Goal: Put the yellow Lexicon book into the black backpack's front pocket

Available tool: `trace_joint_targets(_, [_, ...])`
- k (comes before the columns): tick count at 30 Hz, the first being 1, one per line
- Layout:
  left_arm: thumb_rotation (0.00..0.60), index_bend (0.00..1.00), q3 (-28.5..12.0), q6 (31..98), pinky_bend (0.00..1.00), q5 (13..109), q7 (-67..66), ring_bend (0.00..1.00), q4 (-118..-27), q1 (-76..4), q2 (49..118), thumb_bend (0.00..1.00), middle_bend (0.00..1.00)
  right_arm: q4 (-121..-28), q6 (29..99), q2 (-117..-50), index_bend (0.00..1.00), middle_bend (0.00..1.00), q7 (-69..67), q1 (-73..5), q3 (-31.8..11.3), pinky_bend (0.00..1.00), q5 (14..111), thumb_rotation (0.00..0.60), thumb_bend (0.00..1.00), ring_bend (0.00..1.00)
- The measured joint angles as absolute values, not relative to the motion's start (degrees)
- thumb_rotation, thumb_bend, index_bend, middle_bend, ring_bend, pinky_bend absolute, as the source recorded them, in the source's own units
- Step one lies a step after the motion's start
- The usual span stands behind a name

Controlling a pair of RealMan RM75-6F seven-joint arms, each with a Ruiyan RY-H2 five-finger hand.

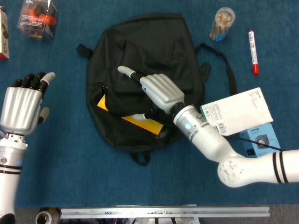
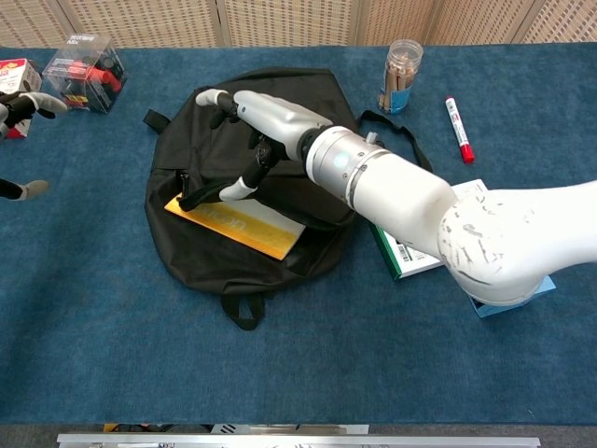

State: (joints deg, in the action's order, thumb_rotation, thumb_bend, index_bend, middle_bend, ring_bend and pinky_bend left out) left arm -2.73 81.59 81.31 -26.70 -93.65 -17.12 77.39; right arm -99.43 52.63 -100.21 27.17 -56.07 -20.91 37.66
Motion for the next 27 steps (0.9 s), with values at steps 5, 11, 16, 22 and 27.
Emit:
trace_joint_targets(5, [0.600,0.22,-3.3,81.7,0.42,81.1,-25.8,0.29,-93.7,-16.8,77.0,0.14,0.28,-102.6,52.6,-97.4,0.00,0.15,25.6,-55.6,-20.3,0.22,38.9,0.600,0.00,0.07])
trace_joint_targets(11, [0.600,0.22,-4.0,81.9,0.42,80.9,-25.2,0.28,-94.2,-16.6,76.2,0.14,0.28,-106.4,51.4,-93.6,0.00,0.14,22.6,-55.0,-19.5,0.20,40.9,0.600,0.00,0.06])
trace_joint_targets(16, [0.600,0.22,-4.4,82.3,0.42,80.8,-24.0,0.29,-94.3,-16.2,75.4,0.14,0.28,-107.9,53.2,-91.5,0.00,0.16,22.0,-53.9,-18.3,0.20,43.7,0.600,0.00,0.06])
trace_joint_targets(22, [0.600,0.22,-4.7,82.9,0.42,80.9,-21.2,0.28,-93.3,-15.4,74.8,0.14,0.28,-109.9,60.5,-88.8,0.10,0.28,22.2,-50.5,-16.4,0.25,47.2,0.600,0.19,0.15])
trace_joint_targets(27, [0.600,0.22,-4.5,83.9,0.42,81.5,-18.4,0.29,-91.8,-14.4,74.3,0.14,0.28,-111.6,68.1,-84.7,0.20,0.35,23.1,-45.4,-13.5,0.31,50.5,0.600,0.30,0.20])
